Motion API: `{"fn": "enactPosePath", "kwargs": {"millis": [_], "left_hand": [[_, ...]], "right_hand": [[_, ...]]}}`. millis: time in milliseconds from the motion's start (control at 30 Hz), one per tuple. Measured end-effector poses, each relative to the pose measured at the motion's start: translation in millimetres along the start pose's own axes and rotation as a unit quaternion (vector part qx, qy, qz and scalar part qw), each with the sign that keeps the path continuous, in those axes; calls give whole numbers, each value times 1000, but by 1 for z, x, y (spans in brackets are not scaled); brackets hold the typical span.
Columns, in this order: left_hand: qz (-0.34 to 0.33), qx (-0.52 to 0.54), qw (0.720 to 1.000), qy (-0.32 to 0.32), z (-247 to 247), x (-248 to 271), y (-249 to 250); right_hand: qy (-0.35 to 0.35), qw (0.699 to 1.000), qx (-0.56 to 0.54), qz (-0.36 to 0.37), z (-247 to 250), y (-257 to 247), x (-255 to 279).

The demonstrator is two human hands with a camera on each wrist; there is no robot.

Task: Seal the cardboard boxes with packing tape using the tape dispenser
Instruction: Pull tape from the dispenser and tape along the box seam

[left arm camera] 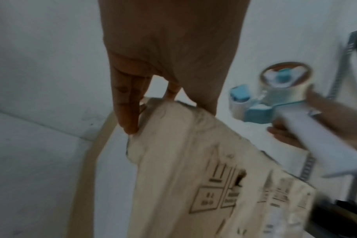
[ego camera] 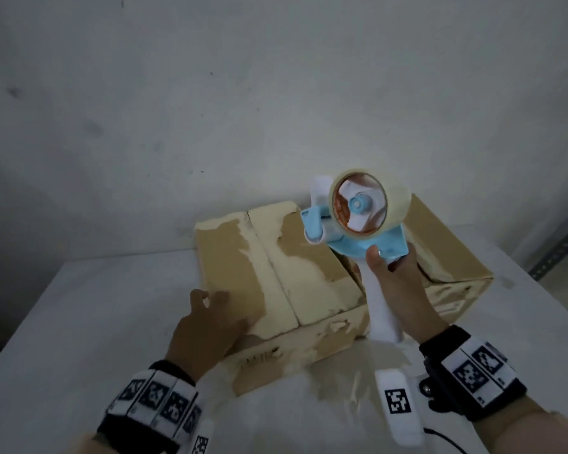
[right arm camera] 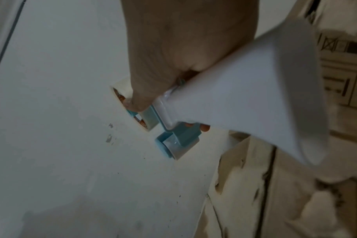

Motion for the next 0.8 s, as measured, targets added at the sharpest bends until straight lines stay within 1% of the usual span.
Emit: {"fn": "enactPosePath", "kwargs": {"millis": [33,67,100,133,167,233,300,367,400,500,567,633,733,800], "left_hand": [[16,-6,1000,20,-5,8,-4],[28,-2,999,22,0,14,0],[55,-4,997,50,4,16,0],[63,-11,995,80,7,12,-6],[72,-13,993,94,14,4,-11],[98,28,986,132,32,-15,-22],[109,36,982,148,41,-44,-39],[96,16,983,156,43,-71,-55],[92,-4,984,155,41,-83,-62],[88,-44,989,114,35,-112,-77],[81,-54,989,108,30,-125,-81],[90,-14,991,95,25,-135,-85],[114,47,991,53,21,-145,-88],[122,63,989,48,20,-145,-84]], "right_hand": [[7,1000,2,6,-4,-1,0],[20,1000,11,4,-10,-1,1],[19,1000,14,7,-14,1,0],[26,999,17,10,-14,4,0],[24,1000,16,12,-13,8,-1],[29,999,19,11,-14,13,0],[37,999,20,4,-16,11,1],[42,999,35,-1,-15,5,1],[38,998,46,2,-15,1,0],[27,998,55,28,-14,-4,-4],[32,997,49,42,-16,-8,-6],[30,997,47,51,-18,-11,-7],[18,997,59,45,-18,-9,-7],[31,995,81,39,-19,-7,-6]]}}
Point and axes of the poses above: each hand's wrist, its own x-axis away from the middle knuckle, its own z-axis out of the back of the hand, y = z × x, the point moved 1 cm from there along -x, towards the middle knuckle, and after that the axes turned 7 degrees about y, right-handed, at the moved point
